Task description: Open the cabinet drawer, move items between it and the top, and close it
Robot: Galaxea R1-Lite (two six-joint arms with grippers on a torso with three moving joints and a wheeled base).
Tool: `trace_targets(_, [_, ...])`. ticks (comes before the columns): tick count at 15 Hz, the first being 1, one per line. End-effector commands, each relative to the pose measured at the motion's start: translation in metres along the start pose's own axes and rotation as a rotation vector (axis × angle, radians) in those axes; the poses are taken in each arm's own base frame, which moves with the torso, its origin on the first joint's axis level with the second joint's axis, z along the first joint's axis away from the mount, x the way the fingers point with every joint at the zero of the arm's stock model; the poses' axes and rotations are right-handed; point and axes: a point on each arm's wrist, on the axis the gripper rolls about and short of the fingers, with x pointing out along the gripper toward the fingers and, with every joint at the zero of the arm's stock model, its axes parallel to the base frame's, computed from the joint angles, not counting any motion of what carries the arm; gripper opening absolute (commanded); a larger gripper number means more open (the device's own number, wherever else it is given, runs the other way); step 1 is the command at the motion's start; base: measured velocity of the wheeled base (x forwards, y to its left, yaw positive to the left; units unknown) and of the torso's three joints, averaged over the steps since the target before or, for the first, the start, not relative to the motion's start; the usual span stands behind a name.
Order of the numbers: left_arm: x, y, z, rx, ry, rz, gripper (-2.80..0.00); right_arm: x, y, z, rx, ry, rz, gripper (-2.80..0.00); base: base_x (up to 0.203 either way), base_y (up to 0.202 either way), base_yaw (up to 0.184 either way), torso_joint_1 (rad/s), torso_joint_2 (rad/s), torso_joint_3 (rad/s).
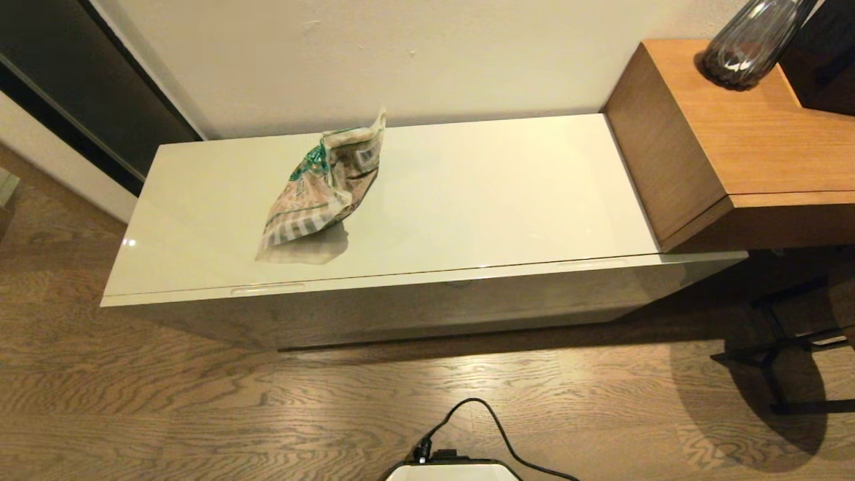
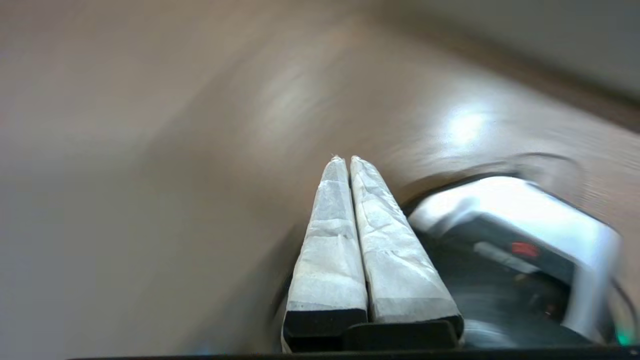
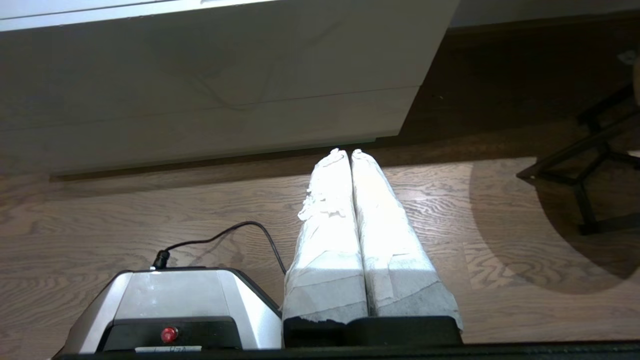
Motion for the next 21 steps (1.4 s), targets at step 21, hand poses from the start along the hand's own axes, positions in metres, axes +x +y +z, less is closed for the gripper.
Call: trace_targets(21, [0.09,-0.034,-0.021,0.214,-0.391,-0.405,-2.8,0.0,0.0,-0.001,-0.003,0.008,0.002,-2.8,0.0,0.0,0.0,0.0,0.0,0.0])
